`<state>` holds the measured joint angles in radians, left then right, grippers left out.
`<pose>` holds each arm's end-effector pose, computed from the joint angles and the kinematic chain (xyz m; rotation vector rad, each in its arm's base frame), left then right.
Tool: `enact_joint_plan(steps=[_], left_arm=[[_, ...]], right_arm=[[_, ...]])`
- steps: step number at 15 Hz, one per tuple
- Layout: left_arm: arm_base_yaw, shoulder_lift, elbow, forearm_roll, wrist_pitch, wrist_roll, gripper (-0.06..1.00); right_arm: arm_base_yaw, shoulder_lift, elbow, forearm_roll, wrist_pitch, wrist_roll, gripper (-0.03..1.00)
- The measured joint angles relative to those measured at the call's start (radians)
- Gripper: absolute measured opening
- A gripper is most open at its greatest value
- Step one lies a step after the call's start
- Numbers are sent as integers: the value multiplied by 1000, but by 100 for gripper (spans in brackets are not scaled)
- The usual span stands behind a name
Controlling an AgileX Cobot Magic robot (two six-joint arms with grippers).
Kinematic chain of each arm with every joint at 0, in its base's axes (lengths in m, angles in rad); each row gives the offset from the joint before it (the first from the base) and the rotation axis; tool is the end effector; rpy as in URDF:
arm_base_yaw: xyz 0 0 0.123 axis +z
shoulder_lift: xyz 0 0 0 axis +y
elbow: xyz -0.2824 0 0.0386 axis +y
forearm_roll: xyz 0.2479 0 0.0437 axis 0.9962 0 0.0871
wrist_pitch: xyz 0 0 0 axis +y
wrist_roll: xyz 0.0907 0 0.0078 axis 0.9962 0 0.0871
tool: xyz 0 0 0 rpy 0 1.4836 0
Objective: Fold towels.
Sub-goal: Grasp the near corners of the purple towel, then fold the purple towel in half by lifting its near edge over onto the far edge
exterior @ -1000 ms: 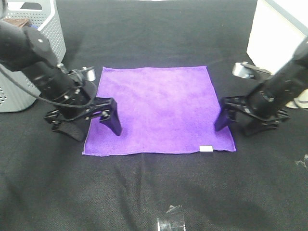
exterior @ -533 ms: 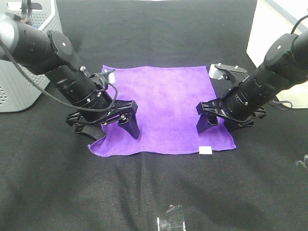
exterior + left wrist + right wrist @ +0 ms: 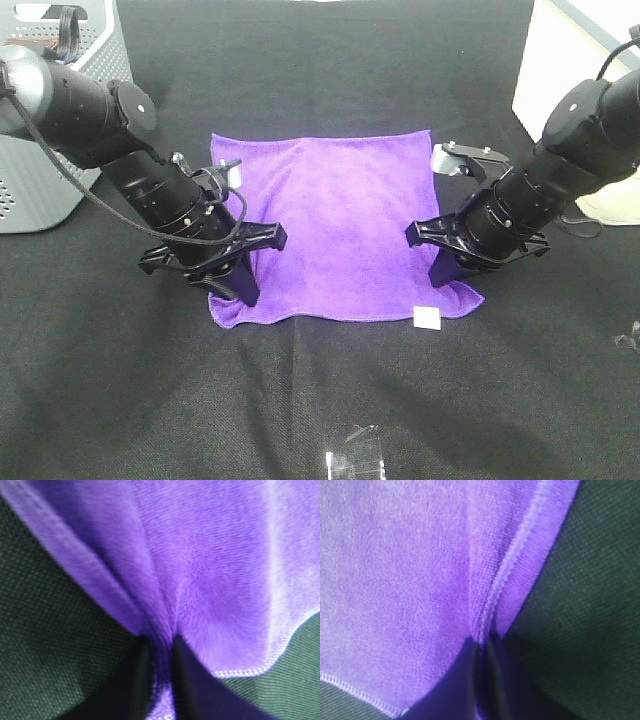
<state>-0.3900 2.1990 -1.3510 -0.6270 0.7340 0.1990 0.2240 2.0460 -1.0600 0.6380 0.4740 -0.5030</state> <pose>0.3644 -0.1885 0.0894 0.2005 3.0295 -0.6769 0.3465 0.1044 0.0897 -0.2625 2.8601 0.4548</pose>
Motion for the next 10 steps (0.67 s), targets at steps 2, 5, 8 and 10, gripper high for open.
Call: enact_joint_plan(steps=[2,5,8,10], left_arm=[[-2,-1,0,19,1,0,1],[-9,-17,-7,86,33,0,1],[-5,-64,-7,120,48,0,1],[11,-110,-20,125,63,0,1]], right_arm=[[0,1,0,7,15,0,3],[8,-26,10,7,61,0,3],[9,-90,16,22,83,0,3],[9,-130,-11,24,91,0,3]])
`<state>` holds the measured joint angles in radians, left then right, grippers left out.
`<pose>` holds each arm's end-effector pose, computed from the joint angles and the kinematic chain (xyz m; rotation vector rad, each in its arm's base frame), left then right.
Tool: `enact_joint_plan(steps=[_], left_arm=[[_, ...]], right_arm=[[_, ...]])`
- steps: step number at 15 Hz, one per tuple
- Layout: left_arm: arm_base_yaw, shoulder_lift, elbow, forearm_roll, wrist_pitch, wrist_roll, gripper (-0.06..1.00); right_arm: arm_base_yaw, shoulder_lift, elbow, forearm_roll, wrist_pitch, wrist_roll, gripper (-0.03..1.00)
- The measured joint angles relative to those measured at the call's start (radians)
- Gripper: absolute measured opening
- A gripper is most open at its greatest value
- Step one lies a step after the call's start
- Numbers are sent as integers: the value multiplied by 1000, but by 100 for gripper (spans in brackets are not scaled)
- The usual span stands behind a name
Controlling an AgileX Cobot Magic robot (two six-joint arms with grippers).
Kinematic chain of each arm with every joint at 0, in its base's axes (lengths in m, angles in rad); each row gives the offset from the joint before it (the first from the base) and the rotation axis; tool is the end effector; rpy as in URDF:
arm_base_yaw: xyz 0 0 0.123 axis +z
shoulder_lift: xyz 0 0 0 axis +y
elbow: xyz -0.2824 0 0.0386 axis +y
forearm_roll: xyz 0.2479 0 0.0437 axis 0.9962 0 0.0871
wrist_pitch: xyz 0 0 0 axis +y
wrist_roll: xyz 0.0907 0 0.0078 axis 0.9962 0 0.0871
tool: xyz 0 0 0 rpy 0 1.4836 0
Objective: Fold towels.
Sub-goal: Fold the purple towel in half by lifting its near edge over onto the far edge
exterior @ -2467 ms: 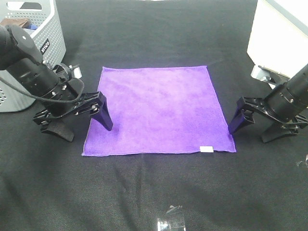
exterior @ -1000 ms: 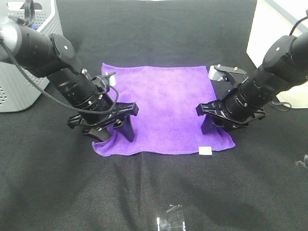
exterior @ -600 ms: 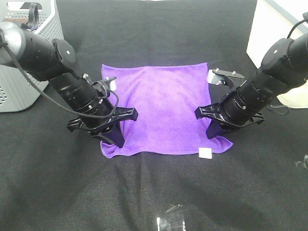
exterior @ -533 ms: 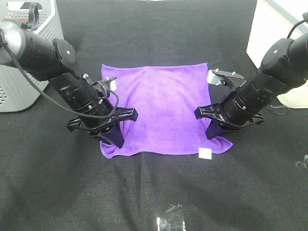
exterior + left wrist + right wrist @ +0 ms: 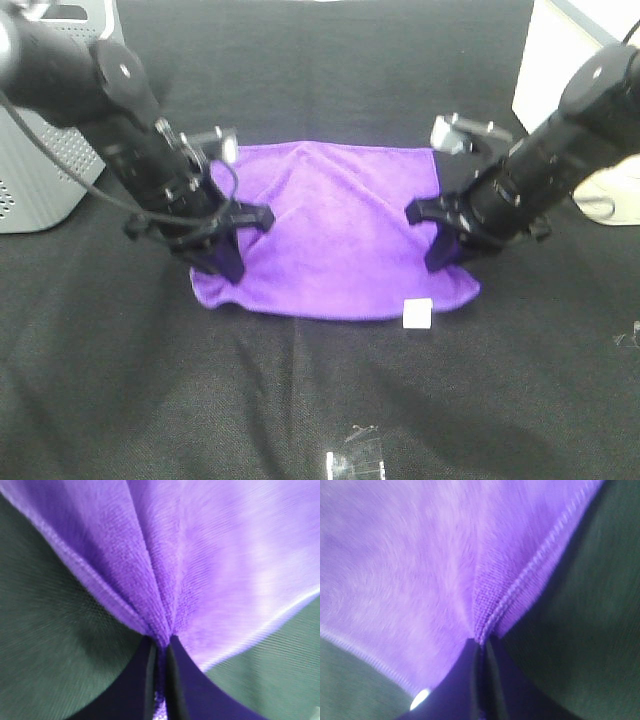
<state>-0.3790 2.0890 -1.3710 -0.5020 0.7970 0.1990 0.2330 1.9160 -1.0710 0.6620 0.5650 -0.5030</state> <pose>0.3660 -0.1795 0.1354 0.3698 2.9562 -0.5933 0.3418 0.1120 0.1385 -0.2986 2.7847 0.5449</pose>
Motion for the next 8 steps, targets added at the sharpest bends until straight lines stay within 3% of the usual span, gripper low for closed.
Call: enact_joint_plan(steps=[3,8], left_arm=[[18,-9,-62,30,2,0,1],[119,4,-194,48,-165,21,1]], right_arm=[[0,-6,-118,1,-4,0,3],[0,178,-424,1,-19,21,3]])
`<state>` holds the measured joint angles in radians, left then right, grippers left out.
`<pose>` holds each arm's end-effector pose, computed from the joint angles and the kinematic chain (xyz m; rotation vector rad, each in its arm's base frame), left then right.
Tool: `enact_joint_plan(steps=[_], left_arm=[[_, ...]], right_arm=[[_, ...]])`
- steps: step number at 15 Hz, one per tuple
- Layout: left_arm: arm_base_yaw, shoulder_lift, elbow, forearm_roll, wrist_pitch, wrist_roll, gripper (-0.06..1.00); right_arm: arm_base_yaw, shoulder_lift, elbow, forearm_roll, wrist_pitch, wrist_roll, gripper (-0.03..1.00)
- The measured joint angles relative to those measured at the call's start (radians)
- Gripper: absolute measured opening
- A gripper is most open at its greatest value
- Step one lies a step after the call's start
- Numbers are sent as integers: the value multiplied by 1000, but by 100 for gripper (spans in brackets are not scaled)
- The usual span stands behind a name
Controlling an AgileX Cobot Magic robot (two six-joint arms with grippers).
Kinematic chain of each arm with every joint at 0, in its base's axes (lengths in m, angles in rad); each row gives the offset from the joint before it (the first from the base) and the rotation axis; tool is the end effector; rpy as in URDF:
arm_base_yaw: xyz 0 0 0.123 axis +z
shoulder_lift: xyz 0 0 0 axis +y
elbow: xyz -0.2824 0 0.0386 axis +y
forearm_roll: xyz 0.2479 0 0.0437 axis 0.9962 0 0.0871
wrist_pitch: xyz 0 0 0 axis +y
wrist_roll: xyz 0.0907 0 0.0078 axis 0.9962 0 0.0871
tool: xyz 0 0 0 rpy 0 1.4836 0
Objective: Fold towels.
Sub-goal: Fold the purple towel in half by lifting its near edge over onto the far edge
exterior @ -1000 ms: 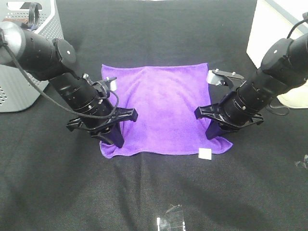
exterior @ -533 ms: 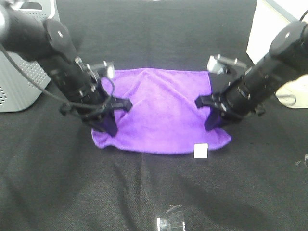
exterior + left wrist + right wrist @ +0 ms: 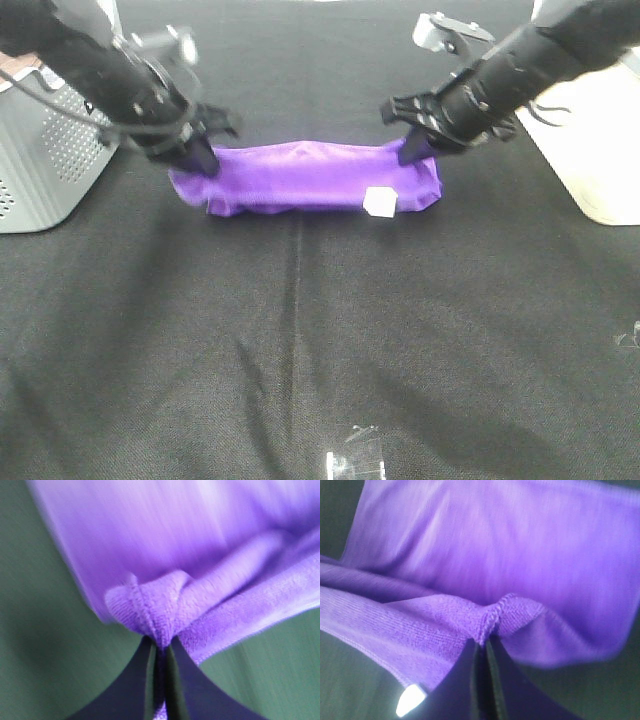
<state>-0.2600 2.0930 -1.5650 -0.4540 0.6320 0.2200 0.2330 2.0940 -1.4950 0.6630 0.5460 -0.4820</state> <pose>0.4348 -0.1401 0.1863 0.2340 2.6081 -0.4890 0.4344 0.1331 0.1740 -0.2920 2.5260 0.5464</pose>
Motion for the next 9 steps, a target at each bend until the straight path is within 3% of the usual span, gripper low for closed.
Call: enact_joint_plan(steps=[5,9], left_arm=[[2,171,-219,-4,-83,32,1],[2,274,-312,-29,-85,35,1]], right_arm=[[-21,225,-343,-79,31,54,3],[-76,316,-466,-102,62,60,3]])
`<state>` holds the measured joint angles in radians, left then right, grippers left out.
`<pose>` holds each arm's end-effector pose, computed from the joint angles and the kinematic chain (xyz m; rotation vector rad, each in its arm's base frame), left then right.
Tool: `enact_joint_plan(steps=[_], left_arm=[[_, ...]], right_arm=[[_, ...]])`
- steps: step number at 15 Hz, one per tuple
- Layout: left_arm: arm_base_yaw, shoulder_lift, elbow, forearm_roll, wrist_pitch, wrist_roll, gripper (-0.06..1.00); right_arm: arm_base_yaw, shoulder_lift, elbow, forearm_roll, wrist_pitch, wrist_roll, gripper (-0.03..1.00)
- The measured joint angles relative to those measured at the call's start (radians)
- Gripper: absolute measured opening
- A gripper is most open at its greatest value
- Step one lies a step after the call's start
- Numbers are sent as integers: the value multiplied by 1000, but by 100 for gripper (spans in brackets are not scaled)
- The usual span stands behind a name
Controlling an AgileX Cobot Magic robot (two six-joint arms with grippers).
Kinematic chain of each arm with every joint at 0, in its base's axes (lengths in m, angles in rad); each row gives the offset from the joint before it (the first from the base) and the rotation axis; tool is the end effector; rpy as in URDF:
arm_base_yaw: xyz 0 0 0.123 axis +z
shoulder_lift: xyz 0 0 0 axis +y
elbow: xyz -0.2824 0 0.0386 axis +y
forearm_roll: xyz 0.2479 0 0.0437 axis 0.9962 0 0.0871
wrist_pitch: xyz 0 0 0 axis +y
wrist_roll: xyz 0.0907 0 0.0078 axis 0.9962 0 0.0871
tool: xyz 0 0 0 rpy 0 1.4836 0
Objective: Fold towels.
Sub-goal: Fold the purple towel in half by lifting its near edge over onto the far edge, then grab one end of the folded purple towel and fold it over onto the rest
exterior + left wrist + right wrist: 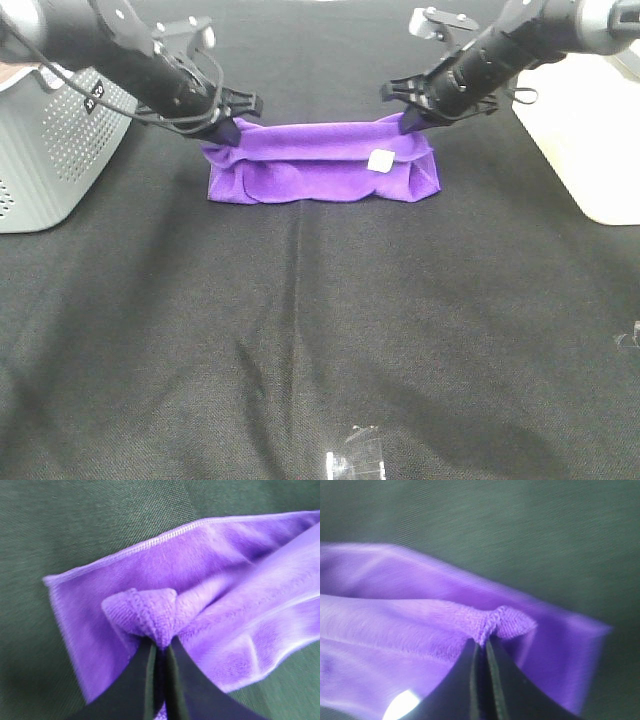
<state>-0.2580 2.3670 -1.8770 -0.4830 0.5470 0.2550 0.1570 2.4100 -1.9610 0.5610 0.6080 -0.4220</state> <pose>0.5002 -0.1548 0.1457 0.2212 2.4838 -0.4821 0.5215 0.1106 0.1470 -0.2611 2.4509 0.4721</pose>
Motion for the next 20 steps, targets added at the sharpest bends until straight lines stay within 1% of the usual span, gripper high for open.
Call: enact_joint_plan(steps=[2,4,5,6,7,9,10,11,12,14,15,16,17,18,19,20], left_arm=[[0,29,-29,-6,-2,0,2],[0,40,-43,-14,-7,0,7],[0,40,-44,-15,-17,0,12],[0,41,-44,-19,-26,0,20],[0,42,-44,-20,-26,0,25],[0,42,-44,-20,-25,0,35],[0,42,-44,-11,-25,0,39],[0,42,-44,1,-23,0,42],[0,42,-44,1,-23,0,42],[2,42,-44,36,17,-11,52],[9,42,-47,49,44,-37,61],[20,43,-62,58,95,-67,69],[38,43,-83,59,155,-89,73],[56,43,-111,59,211,-98,74],[82,43,-151,58,271,-102,75],[102,43,-180,44,305,-102,75]], right_arm=[[-3,15,-32,-16,-4,0,3],[-2,30,-49,-18,-14,0,3],[-2,34,-50,-22,-14,0,3],[-2,39,-50,-36,-14,0,3],[-2,44,-50,-37,-14,0,3],[-2,54,-50,-47,-12,0,3],[-2,56,-50,-61,-12,0,6],[-2,57,-50,-77,-12,0,12],[-2,57,-50,-77,-12,0,12],[-2,57,-50,-113,-12,19,43],[-2,57,-50,-114,-9,22,56],[-2,56,-50,-115,11,23,67],[-2,48,-50,-121,38,24,72],[-2,31,-50,-131,71,24,74],[-2,-20,-50,-140,137,24,75],[-2,-55,-50,-140,193,25,76]])
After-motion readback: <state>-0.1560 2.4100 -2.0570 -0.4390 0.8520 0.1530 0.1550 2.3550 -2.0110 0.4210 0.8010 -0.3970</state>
